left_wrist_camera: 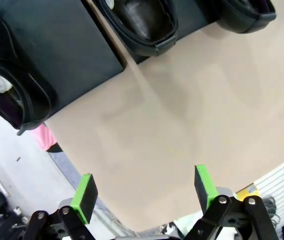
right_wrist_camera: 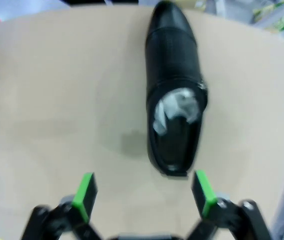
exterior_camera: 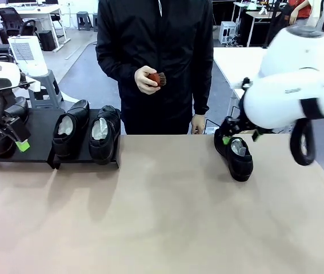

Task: Organize the shoes by placing them on the stand.
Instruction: Pick up one Shoe and place it in the middle of the table.

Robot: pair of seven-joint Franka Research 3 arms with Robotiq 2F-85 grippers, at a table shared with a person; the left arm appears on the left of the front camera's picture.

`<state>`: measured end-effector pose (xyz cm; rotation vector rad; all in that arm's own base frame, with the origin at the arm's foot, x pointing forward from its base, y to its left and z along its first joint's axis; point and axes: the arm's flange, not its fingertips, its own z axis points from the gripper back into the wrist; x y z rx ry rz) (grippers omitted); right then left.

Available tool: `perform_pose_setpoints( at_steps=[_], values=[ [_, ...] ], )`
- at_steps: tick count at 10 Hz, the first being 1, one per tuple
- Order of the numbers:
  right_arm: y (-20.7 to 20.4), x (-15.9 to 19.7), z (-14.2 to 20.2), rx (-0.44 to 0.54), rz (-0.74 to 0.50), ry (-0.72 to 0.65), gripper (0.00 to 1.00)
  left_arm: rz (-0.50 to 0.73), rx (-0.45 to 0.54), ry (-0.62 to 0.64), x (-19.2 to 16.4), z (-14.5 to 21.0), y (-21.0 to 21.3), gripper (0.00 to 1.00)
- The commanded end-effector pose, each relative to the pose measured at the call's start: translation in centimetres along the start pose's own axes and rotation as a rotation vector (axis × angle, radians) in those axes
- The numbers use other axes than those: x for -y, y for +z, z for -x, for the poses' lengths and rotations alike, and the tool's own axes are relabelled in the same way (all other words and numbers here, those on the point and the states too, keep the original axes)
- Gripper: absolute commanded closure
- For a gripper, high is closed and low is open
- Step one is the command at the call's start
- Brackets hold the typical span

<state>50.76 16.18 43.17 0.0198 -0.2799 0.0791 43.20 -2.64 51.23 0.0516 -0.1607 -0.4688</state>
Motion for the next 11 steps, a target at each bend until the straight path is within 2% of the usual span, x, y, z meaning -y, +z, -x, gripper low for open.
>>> perform_pose_setpoints(
  at_steps=[1, 5, 8, 11],
  values=[
    [-2.9, -2.2, -4.8, -0.03, 0.065, -0.002, 0.0, 0.005, 0.002, 0.003, 0.0, 0.5, 0.0, 0.0],
    [-6.3, -2.3, -6.5, -0.143, 0.085, -0.027, 0.0, 0.005, 0.002, 0.003, 0.0, 0.5, 0.0, 0.0],
    [-6.5, -2.1, -6.1, -0.195, 0.1, -0.053, 0.0, 0.005, 0.002, 0.003, 0.0, 0.5, 0.0, 0.0],
    [-9.1, -1.4, -4.6, -0.305, 0.09, -0.081, 0.0, 0.005, 0.002, 0.003, 0.0, 0.5, 0.0, 0.0]
  ],
)
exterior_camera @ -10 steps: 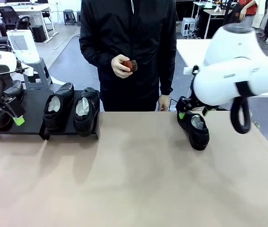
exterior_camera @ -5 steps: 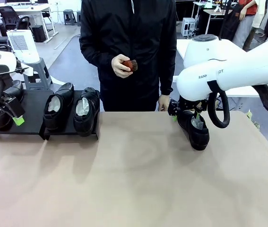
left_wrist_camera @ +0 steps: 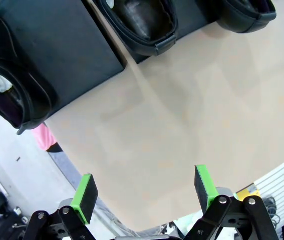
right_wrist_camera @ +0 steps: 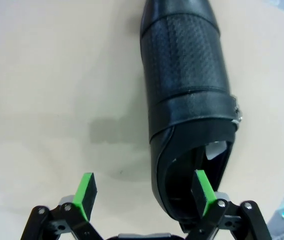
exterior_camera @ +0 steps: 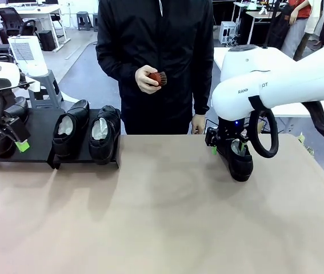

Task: Organize the shoes by placing them on the stand.
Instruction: Pick up one Shoe and place it in the middle of the table.

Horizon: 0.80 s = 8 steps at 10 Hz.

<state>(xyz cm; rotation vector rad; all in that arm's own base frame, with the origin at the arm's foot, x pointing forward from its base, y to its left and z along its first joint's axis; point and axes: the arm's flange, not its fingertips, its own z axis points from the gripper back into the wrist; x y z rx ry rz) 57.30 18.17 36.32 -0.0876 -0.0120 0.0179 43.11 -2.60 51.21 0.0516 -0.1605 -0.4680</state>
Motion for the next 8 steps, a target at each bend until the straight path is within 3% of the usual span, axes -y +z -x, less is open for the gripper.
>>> perform_pose_setpoints(
  at_steps=[1, 4, 5, 8],
  values=[
    [-1.58, 0.14, -0.04, -0.047, -0.031, -0.033, 0.0, 0.005, 0.002, 0.002, 0.03, 0.44, 0.0, 0.0],
    [-1.58, 0.74, 0.15, 0.014, -0.068, -0.037, 0.0, 0.005, 0.002, 0.002, 0.03, 0.44, 0.0, 0.0],
    [-1.29, 0.77, 0.12, 0.034, -0.058, -0.027, 0.09, 0.005, 0.002, 0.002, 0.03, 0.44, 0.0, 0.0],
    [-1.83, 0.51, -0.27, 0.016, -0.027, -0.02, 0.68, 0.005, 0.002, 0.002, 0.03, 0.44, 0.0, 0.0]
  ],
)
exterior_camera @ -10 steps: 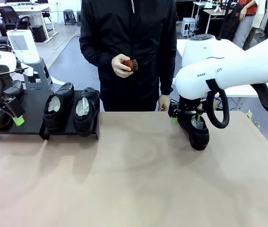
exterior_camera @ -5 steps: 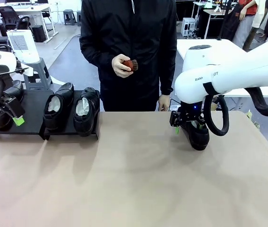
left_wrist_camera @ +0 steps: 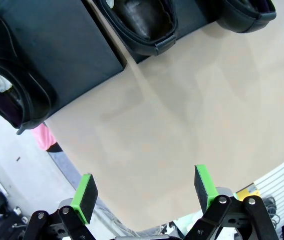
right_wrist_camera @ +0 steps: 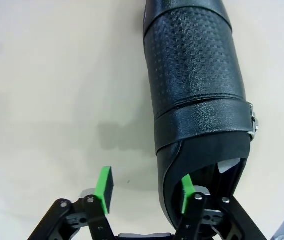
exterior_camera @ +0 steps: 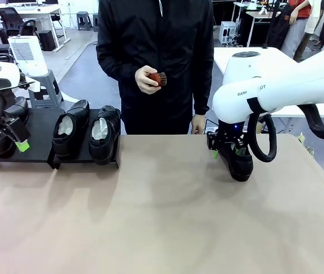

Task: Organize the shoes by placing them on the stand.
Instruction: Pick up one Shoe and place it in the middle of the table.

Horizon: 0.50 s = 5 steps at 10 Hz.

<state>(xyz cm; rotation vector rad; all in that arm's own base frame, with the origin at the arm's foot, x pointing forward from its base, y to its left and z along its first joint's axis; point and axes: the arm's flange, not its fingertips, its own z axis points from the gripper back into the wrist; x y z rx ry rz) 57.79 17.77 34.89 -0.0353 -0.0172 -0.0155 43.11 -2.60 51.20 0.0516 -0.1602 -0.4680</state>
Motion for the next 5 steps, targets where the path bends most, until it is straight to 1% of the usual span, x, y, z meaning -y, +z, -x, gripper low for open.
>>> perform_pose_setpoints(
  at_steps=[1, 2, 5],
  values=[
    [-0.58, 0.23, -0.06, 0.013, 0.029, 0.007, 0.88, 0.005, 0.003, 0.002, 0.03, 0.43, 0.01, 0.0],
    [-0.59, 0.26, -0.18, 0.016, 0.033, 0.005, 1.0, 0.005, 0.003, 0.002, 0.03, 0.43, 0.01, 0.0],
    [-0.48, 0.53, -0.47, 0.029, 0.056, 0.002, 1.0, 0.005, 0.003, 0.002, 0.03, 0.43, 0.01, 0.0]
  ],
)
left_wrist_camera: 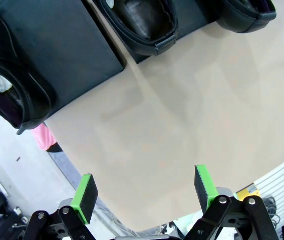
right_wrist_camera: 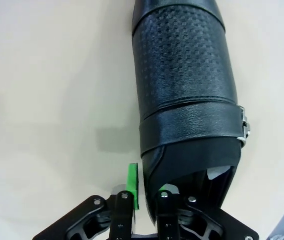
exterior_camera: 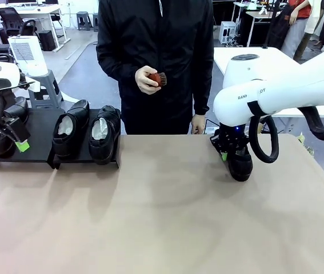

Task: Organize the shoes by placing them on the stand.
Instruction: Pick up one Shoe and place it in the middle of the table.

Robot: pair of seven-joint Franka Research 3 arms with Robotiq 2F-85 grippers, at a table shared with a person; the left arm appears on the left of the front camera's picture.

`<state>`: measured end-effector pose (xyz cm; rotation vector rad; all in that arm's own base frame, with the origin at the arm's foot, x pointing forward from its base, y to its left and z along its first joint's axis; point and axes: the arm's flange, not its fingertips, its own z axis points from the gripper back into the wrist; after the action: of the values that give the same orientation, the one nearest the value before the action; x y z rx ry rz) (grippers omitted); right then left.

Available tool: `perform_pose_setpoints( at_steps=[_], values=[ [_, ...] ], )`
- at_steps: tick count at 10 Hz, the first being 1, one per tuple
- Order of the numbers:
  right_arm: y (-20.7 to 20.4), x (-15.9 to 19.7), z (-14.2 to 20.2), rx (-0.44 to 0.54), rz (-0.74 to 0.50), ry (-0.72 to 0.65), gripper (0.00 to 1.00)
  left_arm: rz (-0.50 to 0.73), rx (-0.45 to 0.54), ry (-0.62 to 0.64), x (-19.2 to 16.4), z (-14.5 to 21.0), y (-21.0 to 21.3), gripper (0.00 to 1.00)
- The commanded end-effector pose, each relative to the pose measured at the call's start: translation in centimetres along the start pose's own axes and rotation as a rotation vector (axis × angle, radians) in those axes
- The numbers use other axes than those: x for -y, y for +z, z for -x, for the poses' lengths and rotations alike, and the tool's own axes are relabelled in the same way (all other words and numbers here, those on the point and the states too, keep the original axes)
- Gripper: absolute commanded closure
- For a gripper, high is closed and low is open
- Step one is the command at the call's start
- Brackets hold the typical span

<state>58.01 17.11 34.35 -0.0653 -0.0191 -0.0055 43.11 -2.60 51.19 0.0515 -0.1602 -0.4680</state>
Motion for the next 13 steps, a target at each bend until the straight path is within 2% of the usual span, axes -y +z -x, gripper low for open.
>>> perform_pose_setpoints(
  at_steps=[1, 3, 4, 7, 9, 10, 11, 13],
  values=[
    [0.1, -0.1, -0.3, 0.029, 0.029, -0.005, 1.0, 0.005, 0.003, 0.002, 0.0, 0.4, 0.0, 0.0],
    [0.1, -0.1, -0.2, 0.024, 0.033, -0.006, 1.0, 0.005, 0.003, 0.002, 0.0, 0.4, 0.0, 0.0],
    [0.7, 0.0, 0.2, -0.016, 0.027, -0.047, 1.0, 0.005, 0.003, 0.002, 0.0, 0.4, 0.0, 0.0],
    [8.9, -2.1, 8.6, 0.019, -0.026, -0.141, 1.0, 0.005, 0.003, 0.002, 0.0, 0.4, 0.0, 0.0],
    [11.0, -3.9, 14.5, -0.048, 0.022, -0.116, 1.0, 0.005, 0.003, 0.002, 0.0, 0.4, 0.0, 0.0],
    [11.4, -4.5, 16.5, -0.083, 0.029, 0.017, 1.0, 0.005, 0.003, 0.002, 0.0, 0.4, 0.0, 0.0],
    [10.4, -3.6, 11.6, -0.02, -0.004, -0.098, 1.0, 0.005, 0.003, 0.002, 0.0, 0.4, 0.0, 0.0],
    [10.4, -3.6, 11.6, -0.02, -0.004, -0.098, 1.0, 0.005, 0.003, 0.002, 0.0, 0.4, 0.0, 0.0]
  ],
)
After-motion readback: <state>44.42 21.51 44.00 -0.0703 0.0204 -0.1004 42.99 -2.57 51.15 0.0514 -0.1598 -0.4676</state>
